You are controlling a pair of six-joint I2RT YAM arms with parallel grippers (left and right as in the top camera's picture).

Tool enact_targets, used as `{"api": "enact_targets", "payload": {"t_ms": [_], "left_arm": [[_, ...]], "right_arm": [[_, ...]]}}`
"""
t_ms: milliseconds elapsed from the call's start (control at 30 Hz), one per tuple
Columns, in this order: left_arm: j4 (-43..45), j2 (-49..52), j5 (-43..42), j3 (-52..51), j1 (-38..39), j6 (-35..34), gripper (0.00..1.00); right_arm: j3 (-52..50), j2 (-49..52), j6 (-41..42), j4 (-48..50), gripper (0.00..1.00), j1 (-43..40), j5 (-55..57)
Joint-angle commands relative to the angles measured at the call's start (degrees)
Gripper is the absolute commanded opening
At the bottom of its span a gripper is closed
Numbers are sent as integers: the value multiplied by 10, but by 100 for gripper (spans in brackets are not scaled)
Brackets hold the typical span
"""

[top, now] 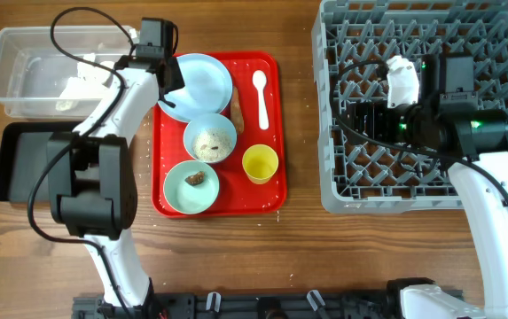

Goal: Sort waste into correct bins and load items into the dishwasher rack
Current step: 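Carry the wrapper and tissue with the left gripper into the clear plastic box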

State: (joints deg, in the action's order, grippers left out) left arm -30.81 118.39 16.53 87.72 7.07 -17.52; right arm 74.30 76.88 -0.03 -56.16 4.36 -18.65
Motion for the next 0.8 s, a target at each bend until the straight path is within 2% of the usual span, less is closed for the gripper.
{"api": "enact_targets", "payload": {"t_ms": [0, 100, 367, 700, 767], "left_arm": [[16, 31, 43, 3, -2, -16, 51], [19, 50, 44, 3, -3, -16, 48], [21, 54, 44, 3, -10, -16, 26], [20, 54, 43, 3, -10, -16, 4], [21, 54, 43, 4, -10, -16, 4]], "right_arm": [[12, 5, 2, 0, 100, 3, -7], [12, 5, 2, -2, 100, 3, -7], [12, 5, 2, -2, 100, 3, -7], [12, 5, 2, -2, 100, 3, -7], [12, 5, 2, -2, 100, 3, -7]]}}
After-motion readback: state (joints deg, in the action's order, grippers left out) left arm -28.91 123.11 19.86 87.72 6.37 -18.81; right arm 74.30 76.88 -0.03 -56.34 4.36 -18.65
